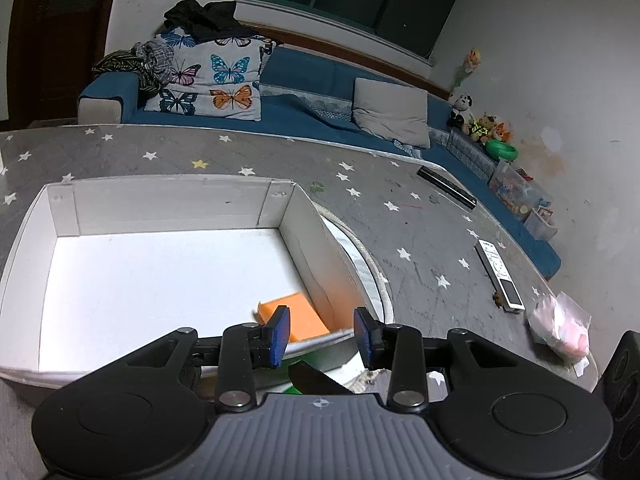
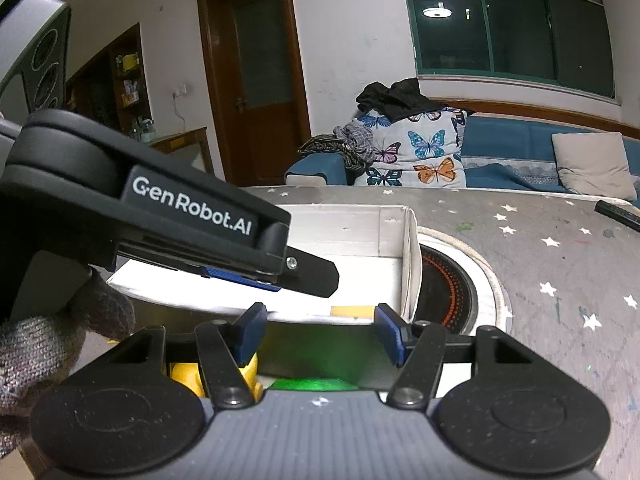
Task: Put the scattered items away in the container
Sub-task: 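Lift the orange block with the left tool and drop it into the box, then lower the right tool onto the orange rubber duck and grasp its body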
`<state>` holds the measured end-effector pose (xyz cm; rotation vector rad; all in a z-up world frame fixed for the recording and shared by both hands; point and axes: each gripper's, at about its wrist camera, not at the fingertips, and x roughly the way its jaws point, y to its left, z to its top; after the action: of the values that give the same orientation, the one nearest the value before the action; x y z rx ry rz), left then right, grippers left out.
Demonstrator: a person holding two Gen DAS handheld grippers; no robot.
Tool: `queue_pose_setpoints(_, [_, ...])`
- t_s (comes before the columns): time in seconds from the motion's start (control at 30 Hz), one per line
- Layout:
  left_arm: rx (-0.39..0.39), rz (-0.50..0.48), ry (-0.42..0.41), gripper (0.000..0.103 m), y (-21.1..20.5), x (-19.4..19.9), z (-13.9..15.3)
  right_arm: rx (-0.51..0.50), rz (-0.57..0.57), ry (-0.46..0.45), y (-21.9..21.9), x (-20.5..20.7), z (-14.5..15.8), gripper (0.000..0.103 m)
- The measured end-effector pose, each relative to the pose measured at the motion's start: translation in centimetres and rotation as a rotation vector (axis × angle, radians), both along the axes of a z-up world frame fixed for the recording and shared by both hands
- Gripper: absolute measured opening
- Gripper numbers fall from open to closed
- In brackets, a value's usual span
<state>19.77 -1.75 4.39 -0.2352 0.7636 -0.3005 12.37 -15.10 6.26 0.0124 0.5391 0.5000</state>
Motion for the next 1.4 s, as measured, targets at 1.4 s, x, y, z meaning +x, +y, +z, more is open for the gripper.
queue_pose_setpoints(1.4, [-0.037, 0.089, 0.074, 0.038, 5.9, -10.2, -3.6, -0.105, 0.222, 0.062, 2.4, -8.1, -3.4, 0.076])
